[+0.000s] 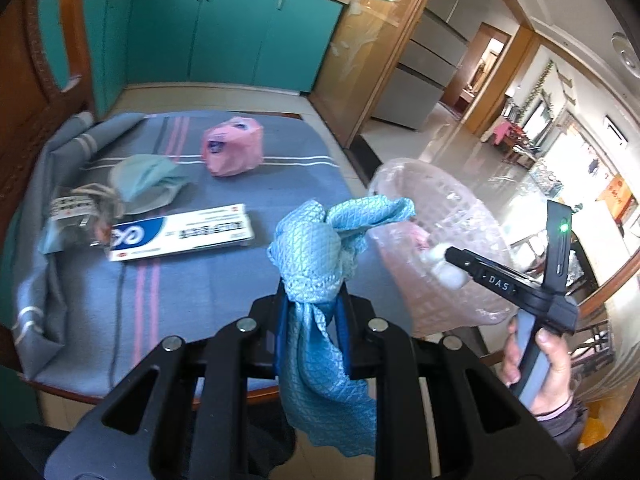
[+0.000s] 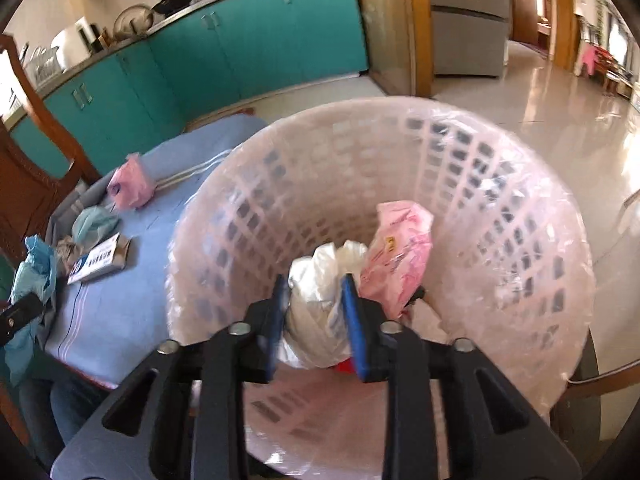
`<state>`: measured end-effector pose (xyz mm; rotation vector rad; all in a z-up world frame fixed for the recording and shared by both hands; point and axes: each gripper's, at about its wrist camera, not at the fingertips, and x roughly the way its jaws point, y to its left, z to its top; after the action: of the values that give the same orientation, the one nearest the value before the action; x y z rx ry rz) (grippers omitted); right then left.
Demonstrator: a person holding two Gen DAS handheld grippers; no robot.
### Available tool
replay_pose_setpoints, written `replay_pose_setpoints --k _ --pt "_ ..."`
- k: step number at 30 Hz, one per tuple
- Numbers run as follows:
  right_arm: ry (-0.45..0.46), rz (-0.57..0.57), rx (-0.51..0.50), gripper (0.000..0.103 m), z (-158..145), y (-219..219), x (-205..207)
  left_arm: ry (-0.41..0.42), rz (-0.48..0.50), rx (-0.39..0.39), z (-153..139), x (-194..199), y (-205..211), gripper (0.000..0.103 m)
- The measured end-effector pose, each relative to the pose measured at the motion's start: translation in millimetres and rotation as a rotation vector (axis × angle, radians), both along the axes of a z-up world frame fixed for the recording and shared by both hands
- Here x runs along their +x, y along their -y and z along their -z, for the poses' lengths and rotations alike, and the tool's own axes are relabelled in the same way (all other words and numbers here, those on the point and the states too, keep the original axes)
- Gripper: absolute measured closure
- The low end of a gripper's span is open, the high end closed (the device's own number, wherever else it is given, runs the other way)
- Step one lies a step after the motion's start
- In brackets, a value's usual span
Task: Collect trash
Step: 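Carry the white tissue and blue cloth over the wastebasket and open both grippers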
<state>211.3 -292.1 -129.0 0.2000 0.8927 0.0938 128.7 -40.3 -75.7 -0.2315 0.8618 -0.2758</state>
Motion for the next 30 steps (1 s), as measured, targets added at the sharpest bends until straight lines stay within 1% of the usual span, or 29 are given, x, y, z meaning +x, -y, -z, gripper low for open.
replay_pose_setpoints --k 1,2,5,9,11,13,15,17,18,19,20,22,23,24,25,27,28,30 --pt "0.021 0.013 0.015 0.047 -4 6 -2 0.0 0.013 -0.008 -1 4 6 0.081" --pt "0.045 0.028 0.029 0.043 -8 13 -5 0.003 0.024 -0.014 -2 6 11 0.081" --pt "0.094 0.083 0.041 0.042 -19 29 -12 0.01 0.078 -0.036 -6 20 36 0.081" --pt "0.15 0.204 0.077 0.041 -33 67 -30 0.001 0.167 -0.051 -4 39 79 0.081" --pt "0.152 0.258 0.041 0.036 -37 80 -36 -0.008 0.207 -0.029 -1 48 104 0.081" --pt "0.15 0.295 -0.007 0.036 -39 89 -40 -0.011 0.248 -0.028 1 55 126 0.081" --pt "0.149 0.328 -0.016 0.036 -40 100 -46 -0.015 0.273 -0.041 4 62 143 0.072" --pt "0.144 0.347 -0.006 0.035 -39 107 -48 -0.009 0.274 -0.044 5 66 151 0.031" --pt "0.135 0.348 -0.006 0.035 -37 109 -47 0.001 0.262 -0.042 5 67 152 0.025" --pt "0.129 0.342 -0.009 0.035 -35 107 -46 0.005 0.254 -0.04 5 66 151 0.022" --pt "0.126 0.337 -0.012 0.035 -33 104 -45 0.008 0.249 -0.036 5 65 147 0.021" --pt "0.127 0.303 -0.01 0.035 -31 95 -40 0.014 0.213 -0.004 7 61 132 0.02" --pt "0.132 0.285 -0.009 0.035 -32 88 -39 0.019 0.169 0.017 8 59 119 0.018" --pt "0.14 0.258 -0.009 0.035 -33 79 -35 0.024 0.104 0.036 11 56 100 0.017" --pt "0.155 0.213 -0.017 0.035 -36 66 -31 0.02 0.056 0.045 12 56 87 0.016" --pt "0.185 0.088 -0.066 0.034 -43 28 -20 -0.003 -0.047 0.061 17 55 54 0.016" --pt "0.198 0.031 -0.09 0.031 -45 10 -16 -0.032 -0.122 0.08 24 51 29 0.016" --pt "0.23 -0.099 -0.122 0.027 -47 -31 -5 -0.074 -0.215 0.114 32 45 -1 0.016"
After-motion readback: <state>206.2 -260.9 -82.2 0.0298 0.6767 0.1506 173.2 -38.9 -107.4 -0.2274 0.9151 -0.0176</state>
